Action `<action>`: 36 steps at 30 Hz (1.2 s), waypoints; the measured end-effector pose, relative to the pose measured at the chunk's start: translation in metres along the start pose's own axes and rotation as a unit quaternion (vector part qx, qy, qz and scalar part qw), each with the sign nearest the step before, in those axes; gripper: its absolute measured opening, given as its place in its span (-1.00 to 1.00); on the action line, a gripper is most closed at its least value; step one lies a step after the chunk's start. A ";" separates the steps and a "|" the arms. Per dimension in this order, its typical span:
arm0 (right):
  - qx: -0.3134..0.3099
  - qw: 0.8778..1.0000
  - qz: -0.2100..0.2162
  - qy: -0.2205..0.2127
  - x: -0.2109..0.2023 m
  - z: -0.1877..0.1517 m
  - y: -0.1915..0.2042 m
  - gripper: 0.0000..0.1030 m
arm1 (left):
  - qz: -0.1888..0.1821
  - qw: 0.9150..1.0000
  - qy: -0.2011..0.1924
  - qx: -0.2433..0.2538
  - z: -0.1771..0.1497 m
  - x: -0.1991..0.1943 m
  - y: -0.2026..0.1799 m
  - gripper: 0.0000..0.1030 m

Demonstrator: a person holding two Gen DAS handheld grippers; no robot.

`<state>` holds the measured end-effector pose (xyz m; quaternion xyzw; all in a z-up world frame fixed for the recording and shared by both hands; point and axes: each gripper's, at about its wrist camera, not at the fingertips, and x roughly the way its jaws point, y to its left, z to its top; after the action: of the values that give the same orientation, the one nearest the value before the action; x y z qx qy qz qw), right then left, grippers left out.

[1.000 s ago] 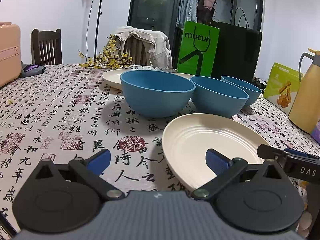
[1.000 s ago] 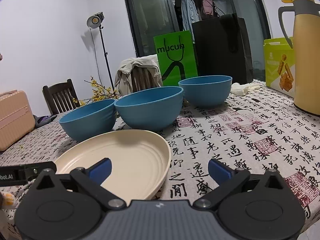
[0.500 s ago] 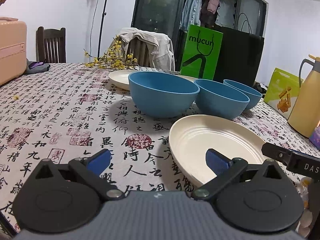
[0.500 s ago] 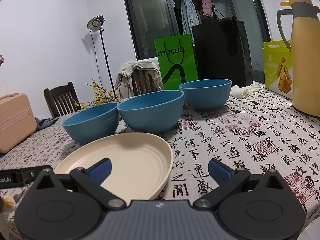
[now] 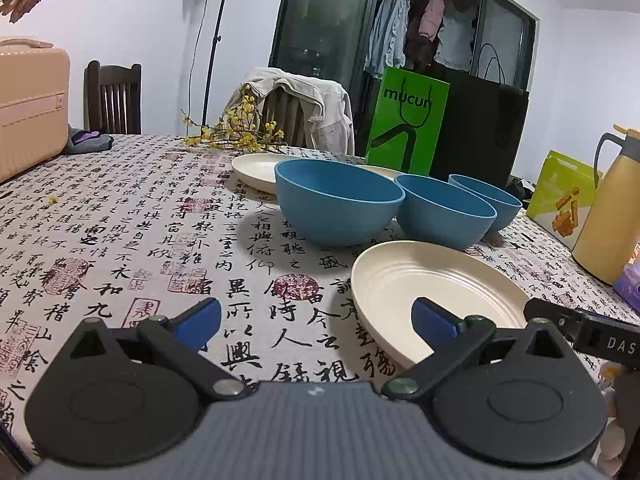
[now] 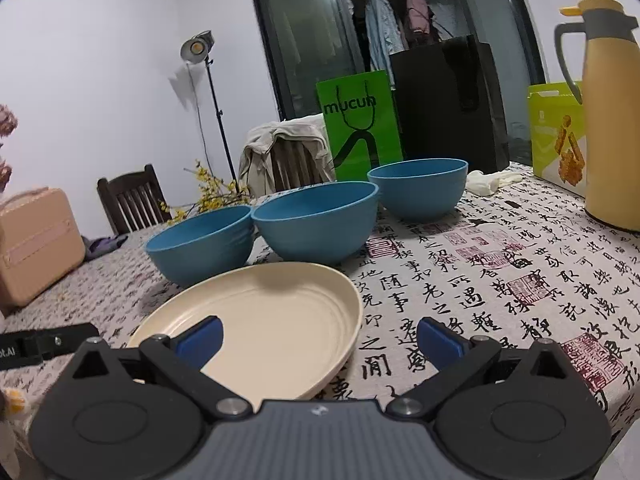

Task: Organize plates and bowls
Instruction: 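Withdraw both grippers from the placed plate back over the blue bowls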

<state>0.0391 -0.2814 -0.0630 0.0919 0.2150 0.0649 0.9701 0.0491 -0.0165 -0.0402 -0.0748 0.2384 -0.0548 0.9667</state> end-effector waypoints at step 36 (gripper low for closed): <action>-0.020 1.000 0.000 -0.004 0.004 0.043 -0.003 1.00 | 0.022 0.999 -0.022 0.012 0.051 -0.012 0.000 1.00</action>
<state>0.0616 -0.2903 -0.0266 0.0729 0.2102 0.0688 0.9725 0.0629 -0.0085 0.0097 -0.0595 0.2182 -0.0345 0.9735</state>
